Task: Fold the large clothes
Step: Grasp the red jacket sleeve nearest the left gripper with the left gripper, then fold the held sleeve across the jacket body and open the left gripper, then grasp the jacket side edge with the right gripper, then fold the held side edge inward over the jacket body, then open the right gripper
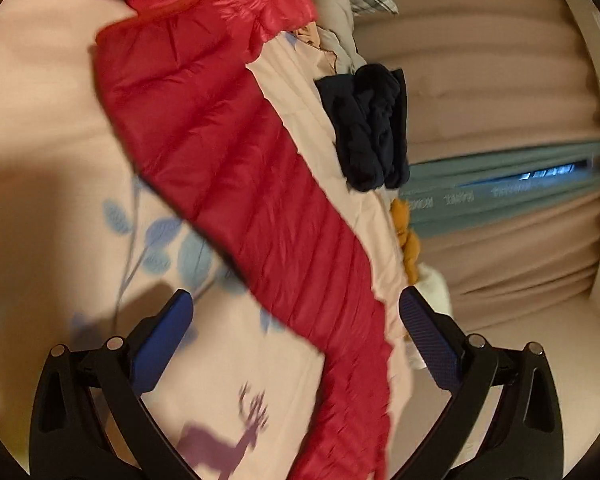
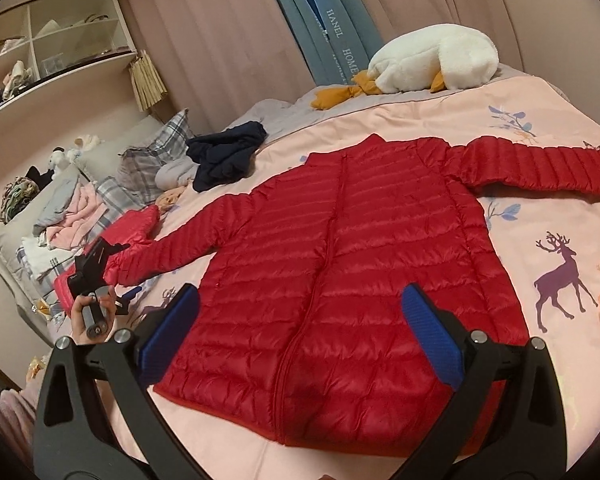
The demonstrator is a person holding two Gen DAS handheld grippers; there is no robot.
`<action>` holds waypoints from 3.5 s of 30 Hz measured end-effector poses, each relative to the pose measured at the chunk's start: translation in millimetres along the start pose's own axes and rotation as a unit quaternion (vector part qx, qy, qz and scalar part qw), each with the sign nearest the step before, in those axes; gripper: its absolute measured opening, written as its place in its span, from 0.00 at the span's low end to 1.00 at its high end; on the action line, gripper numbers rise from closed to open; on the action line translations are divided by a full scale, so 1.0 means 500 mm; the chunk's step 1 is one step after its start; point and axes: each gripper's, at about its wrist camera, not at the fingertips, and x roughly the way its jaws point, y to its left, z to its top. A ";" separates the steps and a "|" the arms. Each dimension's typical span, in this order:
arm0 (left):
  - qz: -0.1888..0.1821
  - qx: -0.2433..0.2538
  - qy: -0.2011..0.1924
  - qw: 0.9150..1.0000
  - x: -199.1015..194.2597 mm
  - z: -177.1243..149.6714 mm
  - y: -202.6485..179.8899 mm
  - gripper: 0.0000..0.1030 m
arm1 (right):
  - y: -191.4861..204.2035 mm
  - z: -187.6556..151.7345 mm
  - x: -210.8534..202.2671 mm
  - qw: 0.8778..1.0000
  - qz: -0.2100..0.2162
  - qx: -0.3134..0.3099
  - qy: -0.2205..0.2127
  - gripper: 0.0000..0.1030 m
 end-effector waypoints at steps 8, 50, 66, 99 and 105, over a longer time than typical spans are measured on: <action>0.019 -0.016 -0.053 0.998 0.048 0.056 -0.001 0.99 | -0.008 -0.002 0.033 0.999 -0.027 -0.009 0.013 0.98; 0.172 0.522 0.116 0.827 0.276 -0.553 -0.396 0.77 | -0.104 -0.048 0.008 0.996 -0.063 0.037 0.042 0.98; 0.126 0.361 0.089 0.920 0.045 -0.366 -0.247 0.88 | 0.021 0.149 0.429 0.982 0.091 0.038 0.161 0.98; 0.118 0.345 0.087 0.927 0.038 -0.344 -0.258 0.88 | -0.032 0.316 0.427 0.999 -0.008 -0.022 0.047 0.11; 0.125 0.362 0.091 0.919 0.062 -0.359 -0.286 0.88 | -0.059 0.305 0.425 0.998 -0.024 -0.019 0.057 0.11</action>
